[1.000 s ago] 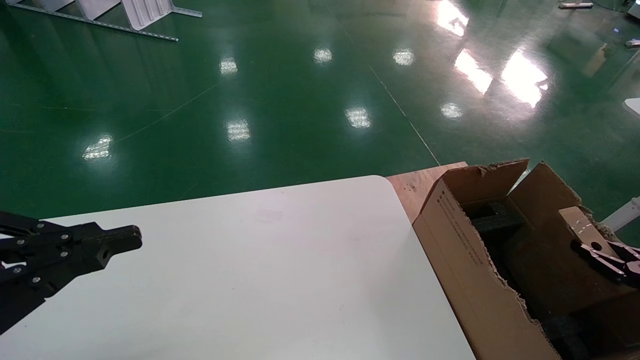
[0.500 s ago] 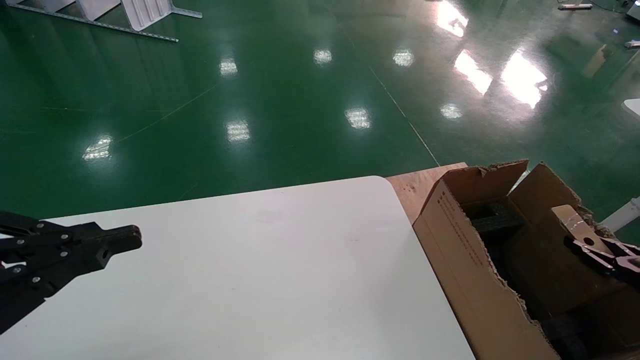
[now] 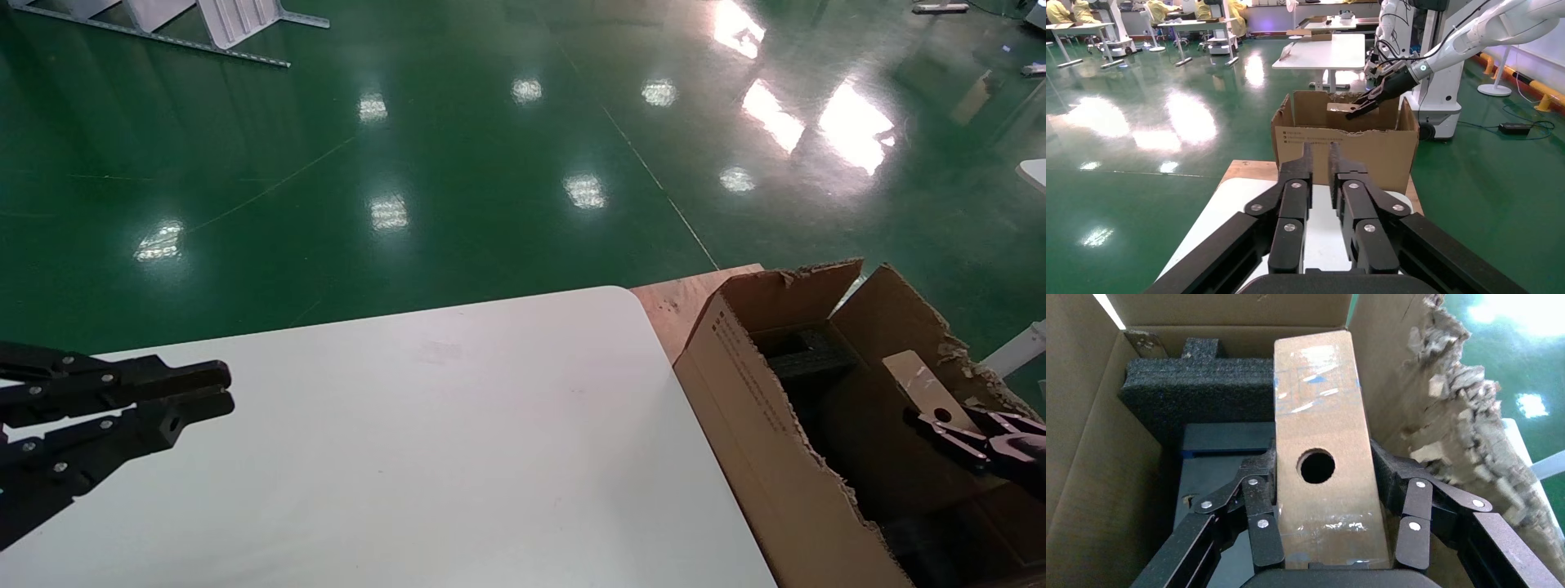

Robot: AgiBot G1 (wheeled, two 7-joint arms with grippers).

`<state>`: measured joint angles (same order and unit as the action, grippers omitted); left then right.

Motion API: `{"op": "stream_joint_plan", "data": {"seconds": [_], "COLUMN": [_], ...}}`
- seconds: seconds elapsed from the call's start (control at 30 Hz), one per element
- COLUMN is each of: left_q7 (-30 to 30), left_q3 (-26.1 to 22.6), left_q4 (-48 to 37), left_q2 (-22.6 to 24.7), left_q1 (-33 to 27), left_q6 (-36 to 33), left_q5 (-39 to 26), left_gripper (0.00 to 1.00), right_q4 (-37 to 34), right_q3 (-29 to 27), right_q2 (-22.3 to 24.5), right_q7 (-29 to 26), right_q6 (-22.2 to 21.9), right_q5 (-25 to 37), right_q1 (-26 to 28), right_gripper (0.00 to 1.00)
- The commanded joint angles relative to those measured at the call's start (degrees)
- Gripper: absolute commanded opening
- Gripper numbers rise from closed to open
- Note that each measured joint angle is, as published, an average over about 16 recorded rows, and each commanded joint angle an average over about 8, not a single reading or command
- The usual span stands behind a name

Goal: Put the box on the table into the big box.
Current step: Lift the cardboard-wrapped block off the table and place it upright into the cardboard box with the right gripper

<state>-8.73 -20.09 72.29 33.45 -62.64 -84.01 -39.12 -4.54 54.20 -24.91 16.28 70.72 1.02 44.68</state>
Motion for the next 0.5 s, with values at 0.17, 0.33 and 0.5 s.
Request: {"op": "stream_joint_plan", "data": {"seconds": [0.17, 0.33, 0.5], "left_q7": [0.0, 0.0, 0.0], "left_q3": [0.0, 0.0, 0.0], "left_q4": [0.0, 0.0, 0.0], "left_q2": [0.0, 0.0, 0.0], "left_q1": [0.0, 0.0, 0.0], "left_q6": [0.0, 0.0, 0.0], "left_q5": [0.0, 0.0, 0.0], "left_gripper": [1.0, 1.0, 1.0], "right_q4": [-0.1, -0.3, -0.4], "right_q3": [0.1, -0.1, -0.2], "right_q2": [0.0, -0.1, -0.1], "right_q7": [-0.1, -0.2, -0.2], "right_q6": [0.1, 0.1, 0.2], "right_q5": [0.4, 0.1, -0.2], "right_q1": [-0.1, -0.1, -0.1], "right_gripper": [1.0, 1.0, 1.0]}}
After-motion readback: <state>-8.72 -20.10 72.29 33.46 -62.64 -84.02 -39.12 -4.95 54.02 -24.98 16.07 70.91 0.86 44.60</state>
